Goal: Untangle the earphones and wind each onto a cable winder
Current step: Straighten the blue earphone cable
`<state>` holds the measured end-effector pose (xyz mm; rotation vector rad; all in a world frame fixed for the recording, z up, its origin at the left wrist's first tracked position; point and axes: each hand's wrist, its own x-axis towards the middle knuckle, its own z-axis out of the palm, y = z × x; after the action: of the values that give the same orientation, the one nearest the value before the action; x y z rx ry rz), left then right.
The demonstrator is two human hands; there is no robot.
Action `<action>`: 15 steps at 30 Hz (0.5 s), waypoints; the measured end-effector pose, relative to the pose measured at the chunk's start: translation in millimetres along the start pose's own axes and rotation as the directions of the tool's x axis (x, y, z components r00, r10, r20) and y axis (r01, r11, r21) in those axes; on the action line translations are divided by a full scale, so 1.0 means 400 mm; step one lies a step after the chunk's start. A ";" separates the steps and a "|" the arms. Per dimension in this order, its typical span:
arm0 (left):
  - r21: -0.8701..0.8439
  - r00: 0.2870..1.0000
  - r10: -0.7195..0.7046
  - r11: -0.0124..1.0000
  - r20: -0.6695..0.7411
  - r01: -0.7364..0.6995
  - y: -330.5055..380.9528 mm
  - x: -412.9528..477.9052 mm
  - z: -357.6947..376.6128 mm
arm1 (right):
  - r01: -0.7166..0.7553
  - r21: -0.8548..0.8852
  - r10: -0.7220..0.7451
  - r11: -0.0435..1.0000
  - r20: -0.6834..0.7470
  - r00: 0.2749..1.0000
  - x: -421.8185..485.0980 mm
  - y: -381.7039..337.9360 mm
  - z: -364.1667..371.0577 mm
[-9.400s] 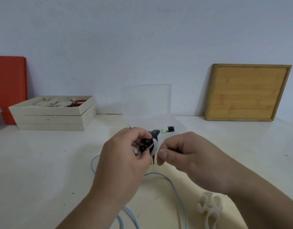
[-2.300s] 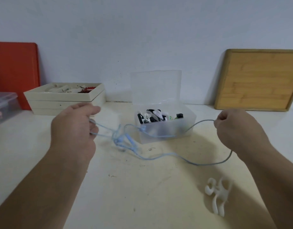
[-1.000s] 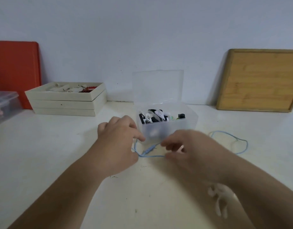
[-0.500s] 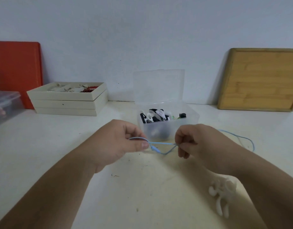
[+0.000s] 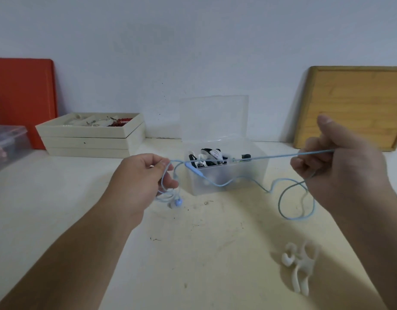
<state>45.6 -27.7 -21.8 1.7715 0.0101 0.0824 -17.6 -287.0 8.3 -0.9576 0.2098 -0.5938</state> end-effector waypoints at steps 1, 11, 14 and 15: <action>-0.041 0.999 -0.032 0.999 -0.018 0.031 0.000 0.004 -0.002 | 0.009 0.010 -0.008 1.000 -0.038 0.999 0.003 -0.001 0.000; 0.183 0.990 -0.089 0.977 -0.109 0.108 0.016 -0.002 -0.033 | 0.075 0.106 -0.036 0.992 -0.330 0.943 0.068 -0.032 -0.079; 0.159 0.993 -0.084 0.983 -0.081 0.096 0.021 -0.006 -0.043 | 0.119 -0.147 -0.173 0.982 -0.453 0.874 0.071 -0.044 -0.098; 0.184 0.995 -0.056 0.981 -0.081 0.070 0.021 -0.005 -0.042 | 0.111 -0.216 -0.204 0.970 -0.474 0.857 0.071 -0.043 -0.100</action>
<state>42.2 -13.0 -10.5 1.9527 0.1325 0.1060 -17.6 -338.6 1.9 -0.9907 0.6592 -0.9844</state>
